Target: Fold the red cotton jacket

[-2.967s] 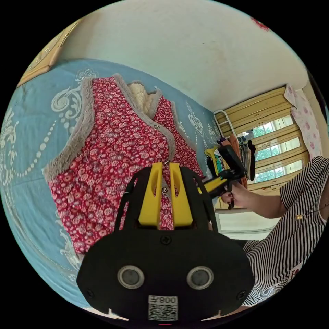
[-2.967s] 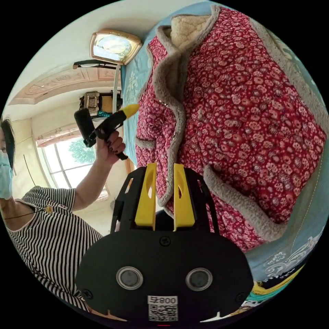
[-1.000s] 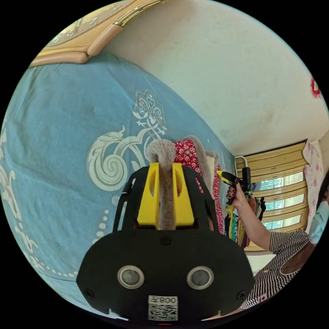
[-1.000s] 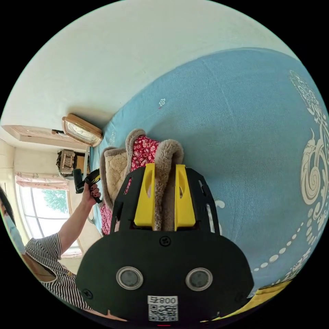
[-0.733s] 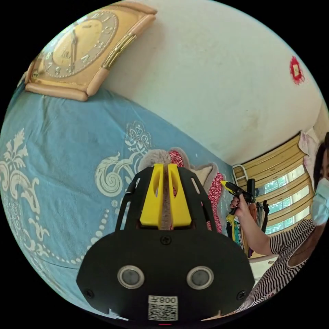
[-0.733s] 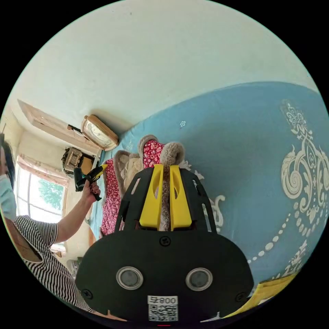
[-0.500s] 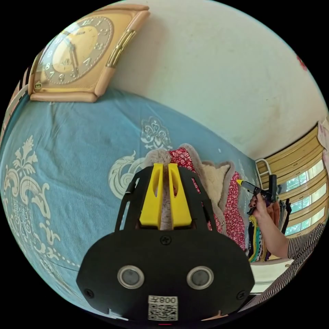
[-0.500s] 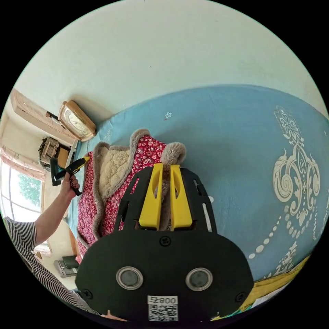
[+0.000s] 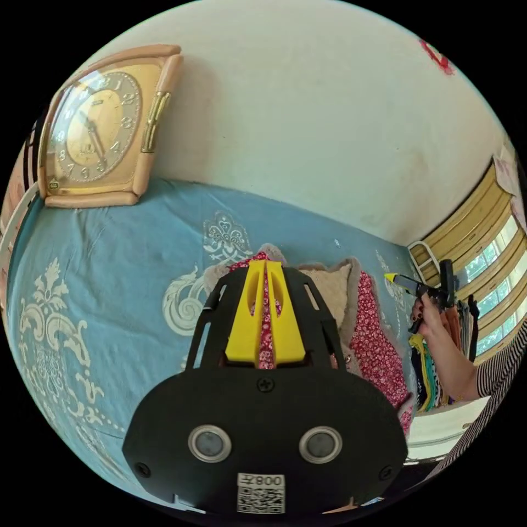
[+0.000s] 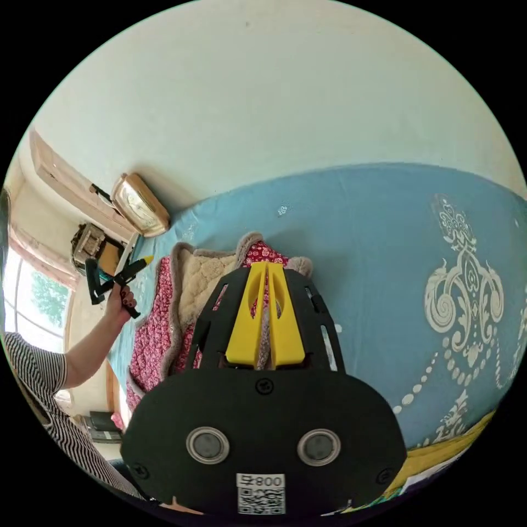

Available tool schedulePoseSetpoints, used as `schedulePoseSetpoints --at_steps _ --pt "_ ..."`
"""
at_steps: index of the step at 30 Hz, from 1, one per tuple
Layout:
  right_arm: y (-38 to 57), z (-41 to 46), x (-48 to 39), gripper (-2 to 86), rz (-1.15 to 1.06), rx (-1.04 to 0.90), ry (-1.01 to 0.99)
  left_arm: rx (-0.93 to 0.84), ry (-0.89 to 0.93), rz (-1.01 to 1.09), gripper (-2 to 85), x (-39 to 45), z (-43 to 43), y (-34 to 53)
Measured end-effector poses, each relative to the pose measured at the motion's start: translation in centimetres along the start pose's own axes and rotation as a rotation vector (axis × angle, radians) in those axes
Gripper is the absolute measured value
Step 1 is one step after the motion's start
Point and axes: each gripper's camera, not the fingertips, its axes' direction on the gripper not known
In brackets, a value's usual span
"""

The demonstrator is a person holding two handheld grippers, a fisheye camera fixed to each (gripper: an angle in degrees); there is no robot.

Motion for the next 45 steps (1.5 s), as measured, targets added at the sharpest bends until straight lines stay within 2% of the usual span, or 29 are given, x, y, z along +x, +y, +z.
schedulePoseSetpoints --at_steps 2,3,4,5,8,11,15,18,20,21,22,24,28,30,32,33,34,35,37,39,42,45 --pt "-2.5 4.8 -2.3 0.1 -0.094 -0.135 0.150 -0.179 -0.085 0.026 0.4 0.3 4.9 -1.2" --pt "-3.0 6.3 -2.6 0.0 -0.112 -0.193 0.165 -0.229 -0.095 0.023 0.3 0.2 6.1 -1.3" --pt "-3.6 8.7 -3.1 -0.2 -0.134 -0.275 0.217 -0.178 -0.088 0.037 0.3 0.3 6.3 -1.3" --pt "-3.7 8.5 -3.9 -0.3 -0.194 -0.205 0.251 -0.183 -0.089 0.037 0.2 0.4 6.4 -1.2" --pt "-3.7 8.7 -4.6 -0.3 -0.242 -0.199 0.289 -0.178 -0.177 0.096 0.2 2.0 6.3 -0.7" --pt "-4.2 7.5 -4.5 -0.1 -0.200 -0.228 0.266 -0.185 -0.212 0.096 0.2 3.5 4.8 -0.6" --pt "-3.5 3.0 -6.2 0.0 -0.207 -0.146 0.172 -0.090 -0.061 0.147 0.2 5.9 -0.1 1.7" --pt "-0.7 2.7 -7.8 0.1 -0.243 -0.209 0.094 -0.188 -0.122 0.171 0.2 7.0 -0.2 4.9" --pt "1.4 6.6 -8.1 0.1 -0.277 -0.387 0.156 -0.333 -0.136 0.154 0.3 6.1 3.0 6.9" --pt "1.7 7.3 -8.1 0.1 -0.291 -0.392 0.172 -0.264 -0.123 0.159 0.3 6.0 2.5 7.1" --pt "1.4 7.0 -8.0 0.1 -0.293 -0.343 0.156 -0.281 -0.083 0.108 0.2 5.4 2.4 7.0" --pt "0.0 6.7 -7.7 0.1 -0.263 -0.409 0.128 -0.293 -0.046 0.067 0.2 5.2 1.0 6.4" --pt "1.3 0.9 -7.8 0.1 -0.264 -0.297 0.115 -0.222 -0.119 0.079 0.2 6.3 -4.7 9.5" --pt "3.5 -0.3 -7.3 0.1 -0.248 -0.319 0.153 -0.256 -0.169 0.049 0.2 5.9 -5.5 11.6" --pt "6.2 1.0 -5.3 0.1 -0.197 -0.416 0.195 -0.387 -0.214 -0.008 0.2 4.2 -3.6 13.9" --pt "6.6 1.5 -4.7 0.1 -0.179 -0.441 0.186 -0.412 -0.193 -0.015 0.2 3.7 -2.9 14.2" --pt "6.6 1.9 -3.7 0.1 -0.146 -0.423 0.141 -0.354 -0.146 -0.070 0.2 2.9 -3.2 14.3" --pt "5.8 2.0 -3.2 0.1 -0.138 -0.442 0.117 -0.400 -0.103 -0.111 0.2 2.3 -3.1 13.7" --pt "4.7 1.5 -3.2 0.1 -0.139 -0.458 0.111 -0.360 -0.096 -0.106 0.2 2.7 -4.6 13.3" --pt "4.6 -0.6 -3.9 0.1 -0.156 -0.394 0.109 -0.320 -0.096 -0.050 0.2 4.1 -6.8 14.0" --pt "7.0 -4.5 -5.7 0.1 -0.171 -0.337 0.091 -0.360 -0.070 -0.007 0.2 6.5 -9.4 17.3" --pt "11.8 -3.8 -6.8 0.1 -0.155 -0.469 0.028 -0.488 -0.095 -0.037 0.2 7.8 -8.7 21.6"
